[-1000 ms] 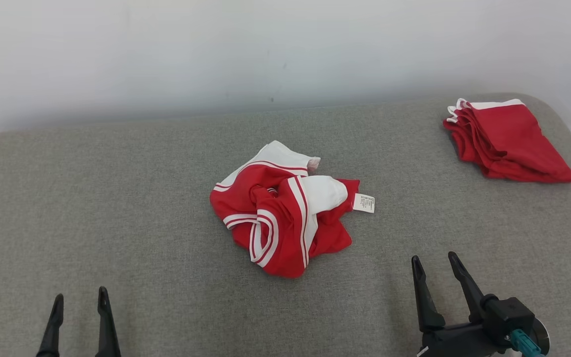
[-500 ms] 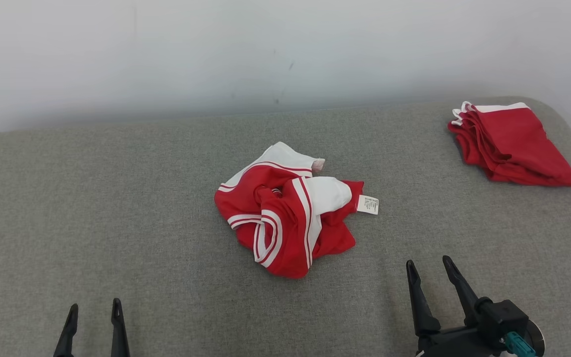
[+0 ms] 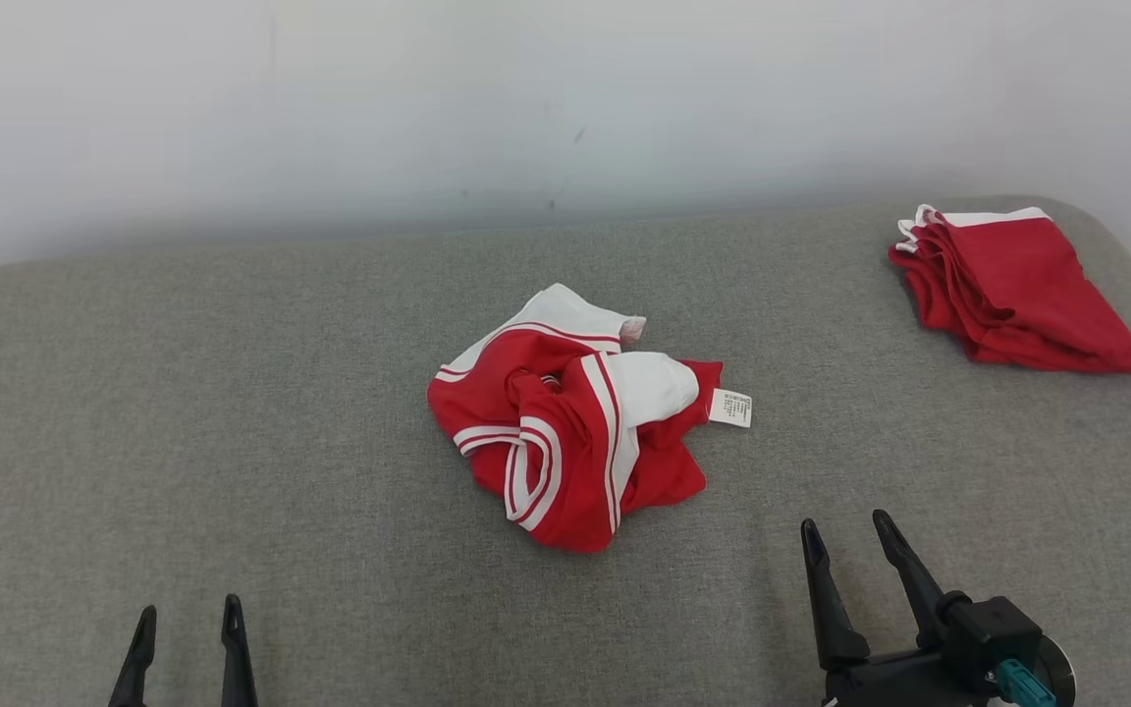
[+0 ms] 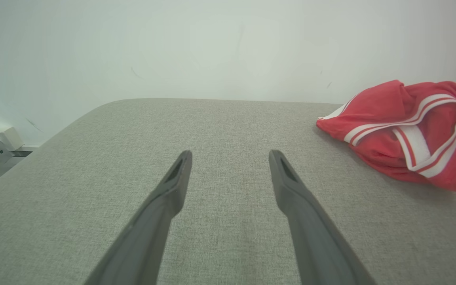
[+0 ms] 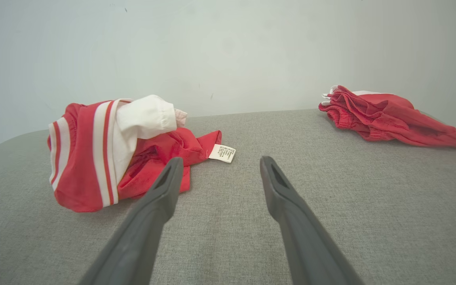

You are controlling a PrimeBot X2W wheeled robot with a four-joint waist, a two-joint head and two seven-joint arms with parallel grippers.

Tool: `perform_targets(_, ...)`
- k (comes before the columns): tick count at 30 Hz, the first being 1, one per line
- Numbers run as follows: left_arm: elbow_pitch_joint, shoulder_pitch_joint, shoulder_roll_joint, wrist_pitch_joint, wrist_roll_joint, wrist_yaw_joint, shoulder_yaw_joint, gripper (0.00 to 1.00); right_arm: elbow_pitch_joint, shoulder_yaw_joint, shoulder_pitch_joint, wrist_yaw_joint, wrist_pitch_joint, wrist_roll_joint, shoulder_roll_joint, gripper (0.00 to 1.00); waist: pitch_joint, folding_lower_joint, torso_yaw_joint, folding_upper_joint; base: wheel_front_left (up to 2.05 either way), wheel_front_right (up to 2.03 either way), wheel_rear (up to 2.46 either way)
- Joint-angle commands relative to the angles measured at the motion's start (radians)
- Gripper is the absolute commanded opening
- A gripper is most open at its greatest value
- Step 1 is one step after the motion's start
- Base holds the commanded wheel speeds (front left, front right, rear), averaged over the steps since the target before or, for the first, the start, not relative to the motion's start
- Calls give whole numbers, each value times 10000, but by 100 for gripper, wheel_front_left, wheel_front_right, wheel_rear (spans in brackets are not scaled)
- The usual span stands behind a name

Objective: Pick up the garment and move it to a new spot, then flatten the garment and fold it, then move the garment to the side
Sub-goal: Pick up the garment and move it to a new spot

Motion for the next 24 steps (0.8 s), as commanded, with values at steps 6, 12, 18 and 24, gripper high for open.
perform_targets(6, 35, -21, -30, -30, 81, -46, 46, 100, 61, 21, 114, -22, -10, -44, 12, 100, -70, -1, -5, 0, 0, 0, 0)
perform_targets(12, 18, 53, -37, -30, 42, -40, 35, 100, 63, 37, 140, -22, -10, -81, 12, 100, -102, -1, -4, 0, 0, 0, 0)
perform_targets(18, 20, 10, -38, -30, -26, 15, -24, 100, 41, 10, 109, -22, -10, -79, 10, 100, -59, -1, 13, 0, 0, 0, 0)
perform_targets(24, 4, -16, -38, -30, -43, 55, -28, 100, 53, 6, 94, -22, -10, -75, 10, 100, -49, -1, 20, 0, 0, 0, 0)
